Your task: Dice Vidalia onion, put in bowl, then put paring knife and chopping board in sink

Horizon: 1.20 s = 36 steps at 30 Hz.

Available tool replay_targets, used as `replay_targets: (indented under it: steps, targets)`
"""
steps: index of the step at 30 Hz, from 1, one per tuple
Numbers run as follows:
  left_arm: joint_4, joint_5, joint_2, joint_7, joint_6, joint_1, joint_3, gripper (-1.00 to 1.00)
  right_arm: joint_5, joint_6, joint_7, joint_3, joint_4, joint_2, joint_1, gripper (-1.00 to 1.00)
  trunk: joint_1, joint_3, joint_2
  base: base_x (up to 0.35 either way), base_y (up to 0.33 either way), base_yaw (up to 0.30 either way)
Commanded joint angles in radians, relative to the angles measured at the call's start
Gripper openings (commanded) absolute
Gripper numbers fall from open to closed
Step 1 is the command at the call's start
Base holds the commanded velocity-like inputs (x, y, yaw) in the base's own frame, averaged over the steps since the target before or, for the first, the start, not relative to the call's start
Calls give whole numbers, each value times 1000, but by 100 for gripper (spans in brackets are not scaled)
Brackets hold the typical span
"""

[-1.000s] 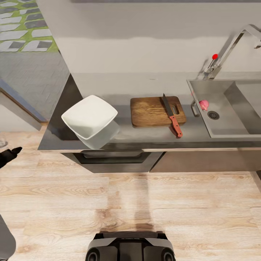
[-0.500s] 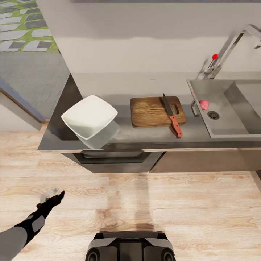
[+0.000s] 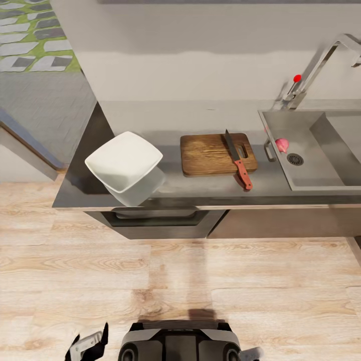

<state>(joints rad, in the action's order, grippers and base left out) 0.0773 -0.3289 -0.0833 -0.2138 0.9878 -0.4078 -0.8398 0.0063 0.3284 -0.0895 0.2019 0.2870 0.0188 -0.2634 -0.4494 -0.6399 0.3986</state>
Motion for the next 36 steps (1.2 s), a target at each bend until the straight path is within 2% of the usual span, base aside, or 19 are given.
replay_targets:
  steps: [1, 4, 9, 12, 18, 25, 36]
  targets:
    - [4, -4, 2, -3, 24, 9, -10, 100, 0, -3, -10, 8, 6, 0, 0, 100, -1, -1, 1, 0, 0, 0]
    - [4, -4, 4, -2, 58, 35, -10, 100, -1, -5, -10, 7, 25, -1, 0, 100, -1, -1, 1, 0, 0, 0]
    - [4, -4, 1, -1, 59, 46, -10, 100, -3, 6, -11, 3, 27, -11, 0, 100, -1, 1, 1, 0, 0, 0]
    - [4, -4, 1, -1, 40, 48, -10, 100, -7, 15, -11, -6, 27, -23, 0, 100, -1, 4, 1, 0, 0, 0]
    - [3, -5, 2, -2, -69, 49, -9, 100, -8, 25, -10, -33, 26, -33, 0, 100, -1, 13, 1, 0, 0, 0]
    - [3, -5, 3, -2, -95, 49, -9, 100, -8, 26, -11, -41, 26, -35, 0, 100, -1, 24, 1, 0, 0, 0]
    - [3, -6, 8, -3, -98, 49, -8, 100, -8, 26, -11, -41, 24, -37, 0, 100, -1, 42, 1, 0, 0, 0]
